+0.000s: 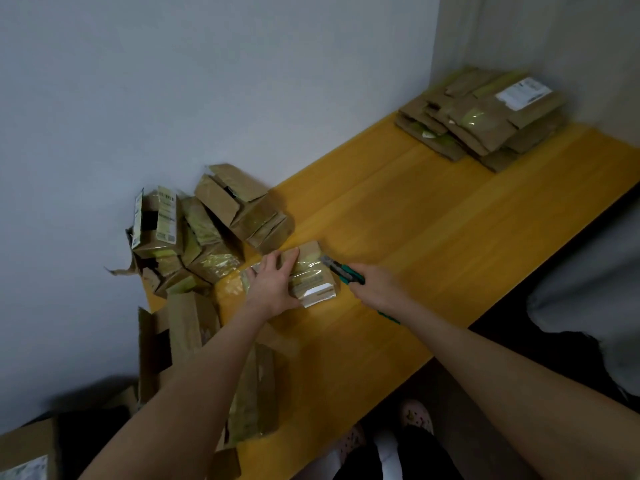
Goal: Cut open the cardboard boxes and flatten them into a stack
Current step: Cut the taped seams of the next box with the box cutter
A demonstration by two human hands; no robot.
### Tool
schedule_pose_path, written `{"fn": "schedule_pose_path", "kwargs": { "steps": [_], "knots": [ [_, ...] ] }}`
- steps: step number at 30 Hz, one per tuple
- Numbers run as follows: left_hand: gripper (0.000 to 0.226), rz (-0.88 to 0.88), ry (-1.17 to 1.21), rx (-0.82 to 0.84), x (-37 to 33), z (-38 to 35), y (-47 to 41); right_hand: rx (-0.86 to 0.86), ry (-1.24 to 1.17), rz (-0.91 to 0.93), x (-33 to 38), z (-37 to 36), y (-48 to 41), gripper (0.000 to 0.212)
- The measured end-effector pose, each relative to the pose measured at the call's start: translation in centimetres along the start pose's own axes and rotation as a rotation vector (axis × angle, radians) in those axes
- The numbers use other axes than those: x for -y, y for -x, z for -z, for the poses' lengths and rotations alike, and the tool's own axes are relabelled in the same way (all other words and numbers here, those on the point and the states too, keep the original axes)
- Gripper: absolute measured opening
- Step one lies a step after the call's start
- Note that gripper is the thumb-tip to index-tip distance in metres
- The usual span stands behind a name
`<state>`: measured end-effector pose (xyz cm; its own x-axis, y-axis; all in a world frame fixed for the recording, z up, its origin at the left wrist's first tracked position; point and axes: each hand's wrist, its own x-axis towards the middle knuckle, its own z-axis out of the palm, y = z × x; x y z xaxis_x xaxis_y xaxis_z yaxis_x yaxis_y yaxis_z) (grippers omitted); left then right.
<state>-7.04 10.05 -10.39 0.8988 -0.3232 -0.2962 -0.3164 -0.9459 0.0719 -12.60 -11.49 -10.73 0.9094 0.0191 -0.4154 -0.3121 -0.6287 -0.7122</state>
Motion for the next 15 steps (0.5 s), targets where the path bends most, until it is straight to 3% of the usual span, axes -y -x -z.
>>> {"fn": "schedule_pose_path", "kwargs": {
  "steps": [4,15],
  "knots": [
    [0.109,0.003,0.002,0.005,-0.14,0.11,0.08,-0.101,0.149,-0.008,0.57,0.29,-0.26,0.039],
    [0.110,0.027,-0.013,0.025,-0.20,-0.08,0.02,-0.069,0.268,-0.001,0.41,0.84,-0.35,0.041]
  ]
}}
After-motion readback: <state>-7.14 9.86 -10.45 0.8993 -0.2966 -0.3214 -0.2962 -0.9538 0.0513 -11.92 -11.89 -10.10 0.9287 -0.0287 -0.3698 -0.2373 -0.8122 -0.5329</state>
